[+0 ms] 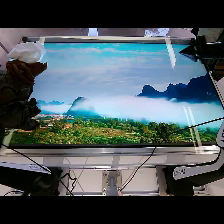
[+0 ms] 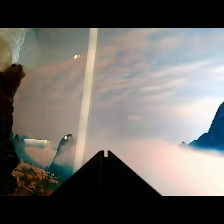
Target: Fold the shirts.
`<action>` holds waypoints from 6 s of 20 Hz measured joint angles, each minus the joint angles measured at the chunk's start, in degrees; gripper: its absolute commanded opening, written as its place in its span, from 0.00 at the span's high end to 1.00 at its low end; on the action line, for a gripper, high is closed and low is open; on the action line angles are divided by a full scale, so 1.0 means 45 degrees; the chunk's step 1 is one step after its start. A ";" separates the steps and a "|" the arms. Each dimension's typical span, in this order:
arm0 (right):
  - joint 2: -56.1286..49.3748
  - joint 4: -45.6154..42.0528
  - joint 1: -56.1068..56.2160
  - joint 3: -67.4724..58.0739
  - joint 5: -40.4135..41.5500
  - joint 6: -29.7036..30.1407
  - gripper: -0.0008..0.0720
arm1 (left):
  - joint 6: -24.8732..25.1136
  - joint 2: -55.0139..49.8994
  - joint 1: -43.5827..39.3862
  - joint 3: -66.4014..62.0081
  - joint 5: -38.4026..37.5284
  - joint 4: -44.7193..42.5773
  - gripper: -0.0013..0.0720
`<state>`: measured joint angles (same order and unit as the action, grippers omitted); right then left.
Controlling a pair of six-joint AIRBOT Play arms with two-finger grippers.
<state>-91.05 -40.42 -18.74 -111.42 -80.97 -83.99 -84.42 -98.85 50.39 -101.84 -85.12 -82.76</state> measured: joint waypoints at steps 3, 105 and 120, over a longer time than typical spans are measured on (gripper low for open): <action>0.0000 -0.0058 0.1112 0.0000 0.0369 -0.0019 0.95 | 0.0092 -0.1117 0.0228 0.0151 0.0549 0.0534 0.21; -0.2239 0.5119 0.3857 0.9777 0.9296 0.5435 0.95 | 0.1394 -0.2225 -1.5188 -0.2739 0.2123 0.5984 0.34; -0.2244 0.5518 0.4046 0.9792 1.0001 0.7164 0.95 | -0.2229 -0.2385 -1.6179 0.0486 0.0763 0.6518 0.34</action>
<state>-101.14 -15.59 -0.54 -67.35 -35.97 -51.75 -94.45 -109.58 -22.41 -99.66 -81.69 -53.43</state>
